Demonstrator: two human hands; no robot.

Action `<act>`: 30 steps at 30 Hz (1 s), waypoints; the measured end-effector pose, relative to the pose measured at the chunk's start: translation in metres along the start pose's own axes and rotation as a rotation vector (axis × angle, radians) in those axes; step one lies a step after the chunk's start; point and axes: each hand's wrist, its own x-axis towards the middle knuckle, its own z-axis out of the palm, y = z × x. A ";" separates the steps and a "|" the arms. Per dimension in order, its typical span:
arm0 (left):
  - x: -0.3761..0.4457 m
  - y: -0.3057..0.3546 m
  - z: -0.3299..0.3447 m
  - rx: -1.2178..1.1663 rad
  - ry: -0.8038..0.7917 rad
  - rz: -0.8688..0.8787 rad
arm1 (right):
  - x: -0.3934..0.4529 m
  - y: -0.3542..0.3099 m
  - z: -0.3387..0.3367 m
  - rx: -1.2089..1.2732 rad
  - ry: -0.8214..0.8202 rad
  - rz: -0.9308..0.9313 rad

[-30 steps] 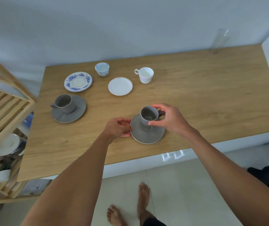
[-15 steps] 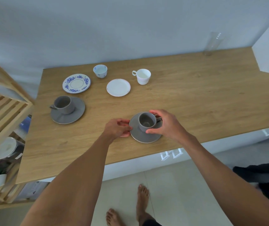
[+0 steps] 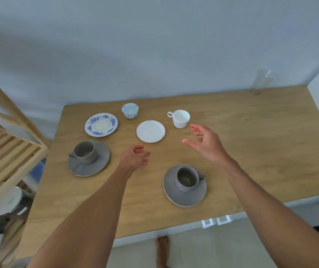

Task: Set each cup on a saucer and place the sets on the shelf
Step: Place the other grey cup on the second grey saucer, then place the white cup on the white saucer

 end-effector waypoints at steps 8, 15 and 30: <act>0.074 0.019 -0.015 -0.026 0.127 -0.023 | 0.103 0.032 0.027 -0.103 0.049 0.103; 0.112 0.033 -0.014 -0.029 0.083 -0.073 | 0.143 0.046 0.050 -0.103 0.004 0.158; 0.127 0.032 -0.017 -0.074 -0.016 -0.067 | 0.150 0.004 0.092 0.018 -0.280 -0.074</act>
